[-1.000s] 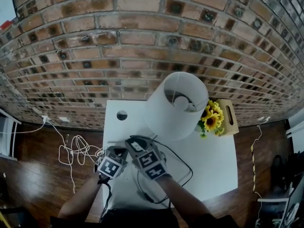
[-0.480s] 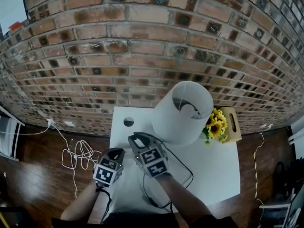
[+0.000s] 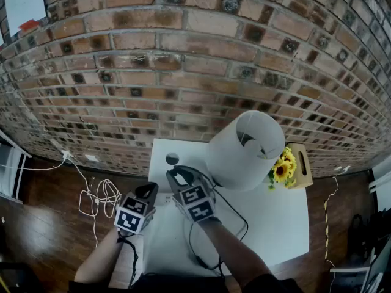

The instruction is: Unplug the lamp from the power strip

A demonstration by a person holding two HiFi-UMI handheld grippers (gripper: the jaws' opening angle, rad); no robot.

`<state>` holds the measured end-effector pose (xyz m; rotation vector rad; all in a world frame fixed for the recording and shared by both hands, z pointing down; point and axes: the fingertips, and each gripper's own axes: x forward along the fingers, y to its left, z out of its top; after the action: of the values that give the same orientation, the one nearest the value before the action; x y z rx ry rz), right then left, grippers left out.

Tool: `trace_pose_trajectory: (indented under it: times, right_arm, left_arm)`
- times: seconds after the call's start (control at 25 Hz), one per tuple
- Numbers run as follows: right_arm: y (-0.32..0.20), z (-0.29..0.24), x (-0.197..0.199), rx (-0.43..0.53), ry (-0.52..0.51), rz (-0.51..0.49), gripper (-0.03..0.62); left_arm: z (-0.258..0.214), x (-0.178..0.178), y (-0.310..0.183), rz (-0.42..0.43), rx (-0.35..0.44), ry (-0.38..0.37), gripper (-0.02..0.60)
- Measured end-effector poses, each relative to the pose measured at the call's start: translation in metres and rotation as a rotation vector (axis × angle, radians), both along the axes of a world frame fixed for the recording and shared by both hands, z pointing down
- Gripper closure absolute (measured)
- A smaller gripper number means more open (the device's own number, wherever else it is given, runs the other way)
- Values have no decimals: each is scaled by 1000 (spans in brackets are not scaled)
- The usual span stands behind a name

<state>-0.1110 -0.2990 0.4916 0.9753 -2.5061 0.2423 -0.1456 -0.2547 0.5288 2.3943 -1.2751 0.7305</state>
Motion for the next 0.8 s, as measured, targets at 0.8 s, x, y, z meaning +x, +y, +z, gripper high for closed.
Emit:
trace_pose_trajectory:
  times: [0.8]
  right_arm:
    - [-75,67,-7,-136,42,119,493]
  left_arm:
    - [24,-37,0,-63,-66,50,558]
